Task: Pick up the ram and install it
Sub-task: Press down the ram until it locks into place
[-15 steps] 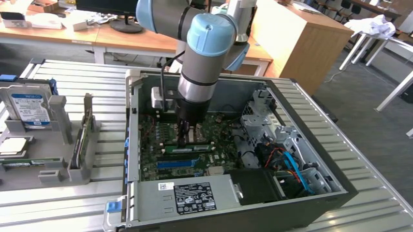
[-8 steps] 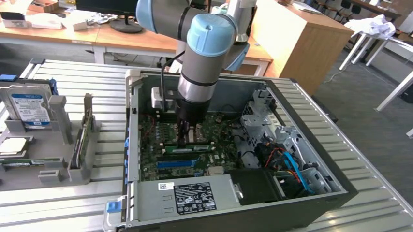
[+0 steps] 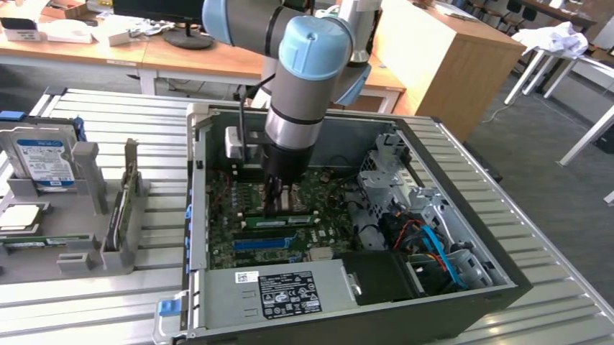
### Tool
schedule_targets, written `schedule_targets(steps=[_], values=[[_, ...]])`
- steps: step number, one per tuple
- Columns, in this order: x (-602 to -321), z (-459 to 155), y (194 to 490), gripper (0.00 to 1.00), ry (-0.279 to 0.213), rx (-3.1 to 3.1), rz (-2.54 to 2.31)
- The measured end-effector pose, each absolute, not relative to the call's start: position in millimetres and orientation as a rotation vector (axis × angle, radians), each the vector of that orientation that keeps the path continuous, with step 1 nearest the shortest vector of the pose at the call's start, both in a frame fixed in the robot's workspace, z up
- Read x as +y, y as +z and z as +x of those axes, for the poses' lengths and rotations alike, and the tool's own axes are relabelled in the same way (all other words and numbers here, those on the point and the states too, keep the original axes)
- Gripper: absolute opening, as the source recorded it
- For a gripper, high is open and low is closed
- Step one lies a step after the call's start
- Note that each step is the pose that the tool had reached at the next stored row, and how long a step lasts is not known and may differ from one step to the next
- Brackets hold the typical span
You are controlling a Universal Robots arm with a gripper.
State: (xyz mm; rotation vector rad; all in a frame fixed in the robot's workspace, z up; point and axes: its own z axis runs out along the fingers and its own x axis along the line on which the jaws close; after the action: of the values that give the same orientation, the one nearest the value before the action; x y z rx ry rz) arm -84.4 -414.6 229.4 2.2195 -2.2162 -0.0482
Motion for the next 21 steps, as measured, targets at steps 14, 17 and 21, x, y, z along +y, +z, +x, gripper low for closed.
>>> schedule_targets(steps=[14, 17, 21], values=[[-414.6, -84.4, 265.9, 0.11, -0.049, -2.216, 2.219], [-414.6, -84.4, 275.6, 0.11, -0.049, -2.216, 2.219], [-414.6, -84.4, 288.7, 0.11, -0.049, -2.216, 2.219]])
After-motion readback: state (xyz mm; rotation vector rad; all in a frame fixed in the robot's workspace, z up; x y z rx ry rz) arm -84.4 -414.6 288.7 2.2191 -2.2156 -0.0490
